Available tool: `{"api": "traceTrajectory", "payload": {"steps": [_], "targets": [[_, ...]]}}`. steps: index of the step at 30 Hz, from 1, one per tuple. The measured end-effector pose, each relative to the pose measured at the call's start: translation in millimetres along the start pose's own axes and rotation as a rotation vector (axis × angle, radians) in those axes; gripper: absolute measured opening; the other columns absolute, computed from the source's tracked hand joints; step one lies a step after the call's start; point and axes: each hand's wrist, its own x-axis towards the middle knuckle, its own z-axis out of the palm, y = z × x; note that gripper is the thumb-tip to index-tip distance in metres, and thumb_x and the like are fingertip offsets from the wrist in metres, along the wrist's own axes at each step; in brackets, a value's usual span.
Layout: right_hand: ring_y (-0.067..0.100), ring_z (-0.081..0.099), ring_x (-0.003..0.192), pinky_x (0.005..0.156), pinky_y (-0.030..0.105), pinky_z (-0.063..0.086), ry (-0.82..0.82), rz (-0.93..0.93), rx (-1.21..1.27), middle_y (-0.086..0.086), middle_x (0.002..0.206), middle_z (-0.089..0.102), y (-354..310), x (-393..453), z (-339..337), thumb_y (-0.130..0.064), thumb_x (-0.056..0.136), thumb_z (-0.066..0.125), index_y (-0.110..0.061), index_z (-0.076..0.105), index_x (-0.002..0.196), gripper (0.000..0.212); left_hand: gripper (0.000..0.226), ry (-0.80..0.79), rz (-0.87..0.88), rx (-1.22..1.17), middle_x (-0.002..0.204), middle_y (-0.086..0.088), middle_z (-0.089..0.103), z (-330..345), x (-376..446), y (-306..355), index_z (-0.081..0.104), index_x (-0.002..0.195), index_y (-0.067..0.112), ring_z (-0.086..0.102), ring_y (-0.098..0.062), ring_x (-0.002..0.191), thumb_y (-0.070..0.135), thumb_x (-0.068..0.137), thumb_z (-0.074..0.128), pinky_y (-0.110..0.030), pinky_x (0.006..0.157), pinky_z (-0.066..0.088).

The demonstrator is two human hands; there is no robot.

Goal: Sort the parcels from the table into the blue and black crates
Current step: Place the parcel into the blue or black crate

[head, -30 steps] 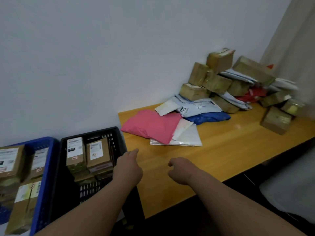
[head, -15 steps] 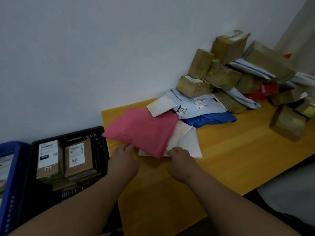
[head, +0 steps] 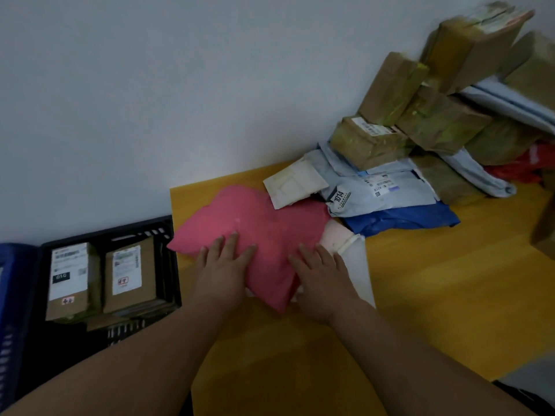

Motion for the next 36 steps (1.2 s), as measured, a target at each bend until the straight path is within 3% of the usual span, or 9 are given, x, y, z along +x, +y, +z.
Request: {"api": "traceTrajectory", "payload": {"steps": [4,8,10,13,16,22,27,31,36], "targets": [[0.025,0.0,0.151,0.121,0.052,0.001,0.026,-0.051,0.072,-0.003,0.165,0.002,14.8,6.5,4.0,-0.055,0.089,0.054,-0.033,0.01,0.156,0.083,0.043,0.083,-0.073,-0.095,0.161,0.003,0.024,-0.4,7.4,7.6,0.049,0.138,0.046,0.015,-0.027,0.148,0.041,0.095,0.047,-0.048,0.12,0.007],[0.024,0.009,0.149,0.12,0.049,0.01,0.161,0.004,0.304,-0.002,0.164,0.009,22.4,12.3,-0.3,-0.055,0.083,0.06,-0.034,0.01,0.155,0.091,0.039,0.179,-0.114,-0.251,0.143,0.003,0.053,-9.6,3.7,17.5,0.065,0.123,0.028,0.036,-0.022,0.14,0.034,0.095,0.037,-0.047,0.119,0.013],[0.026,0.015,0.149,0.119,0.048,0.018,0.243,0.043,0.412,0.002,0.163,0.013,25.3,15.5,-9.6,-0.05,0.081,0.064,-0.028,0.01,0.156,0.095,0.034,0.279,-0.141,-0.406,0.108,-0.008,0.07,-20.6,-2.6,22.5,0.067,0.103,0.02,0.059,-0.026,0.114,0.029,0.094,0.035,-0.051,0.117,0.021],[0.028,0.025,0.145,0.116,0.048,0.027,0.419,0.128,0.596,0.006,0.159,0.026,27.5,20.7,-30.7,-0.041,0.076,0.072,-0.021,0.016,0.155,0.099,0.028,0.367,-0.207,-0.629,0.066,-0.004,0.06,-47.7,-16.8,32.1,0.055,0.082,0.019,0.06,-0.029,0.07,0.027,0.102,0.036,-0.042,0.095,0.043],[0.027,0.03,0.142,0.116,0.047,0.029,0.469,0.226,0.933,0.005,0.155,0.031,24.4,24.3,-53.0,-0.032,0.074,0.083,-0.022,0.021,0.154,0.101,0.031,0.481,-0.37,-0.947,0.076,-0.001,0.062,-81.2,-33.0,38.6,0.059,0.088,0.019,0.06,-0.024,0.077,0.034,0.104,0.036,-0.031,0.066,0.043],[0.026,0.037,0.137,0.11,0.045,0.034,0.177,0.154,1.44,0.005,0.153,0.034,6.9,9.4,-72.1,-0.032,0.079,0.079,-0.023,0.012,0.155,0.102,0.038,0.537,-0.709,-1.518,0.097,-0.01,0.07,-112.7,-67.0,28.9,0.061,0.093,0.022,0.067,-0.029,0.089,0.051,0.101,0.037,-0.045,0.088,0.054],[0.015,0.064,0.095,0.07,0.026,0.041,-0.078,0.041,1.525,0.003,0.111,0.071,-10.9,-21.8,-84.5,-0.024,0.089,0.066,-0.016,0.059,0.129,0.042,0.042,0.503,-0.831,-1.742,0.09,-0.017,0.072,-118.3,-102.5,33.4,0.061,0.091,0.015,0.071,-0.037,0.084,0.051,0.1,0.041,-0.058,0.084,0.055],[0.033,0.07,0.094,0.077,0.04,0.058,-0.17,0.045,1.616,0.018,0.107,0.073,-18.2,-37.9,-82.8,-0.015,0.091,0.061,-0.007,0.068,0.116,0.027,0.049,0.51,-0.871,-1.781,0.082,-0.016,0.07,-114.3,-125.0,34.3,0.058,0.088,0.011,0.07,-0.038,0.082,0.056,0.099,0.039,-0.059,0.083,0.055],[0.036,0.07,0.098,0.092,0.054,0.054,-0.014,0.07,1.524,0.015,0.103,0.075,-24.0,-53.3,-82.8,-0.014,0.093,0.064,-0.011,0.068,0.116,0.024,0.059,0.47,-0.801,-1.868,0.082,-0.014,0.074,-109.6,-145.3,27.2,0.061,0.091,0.015,0.07,-0.036,0.083,0.069,0.092,0.038,-0.056,0.082,0.056]]}}
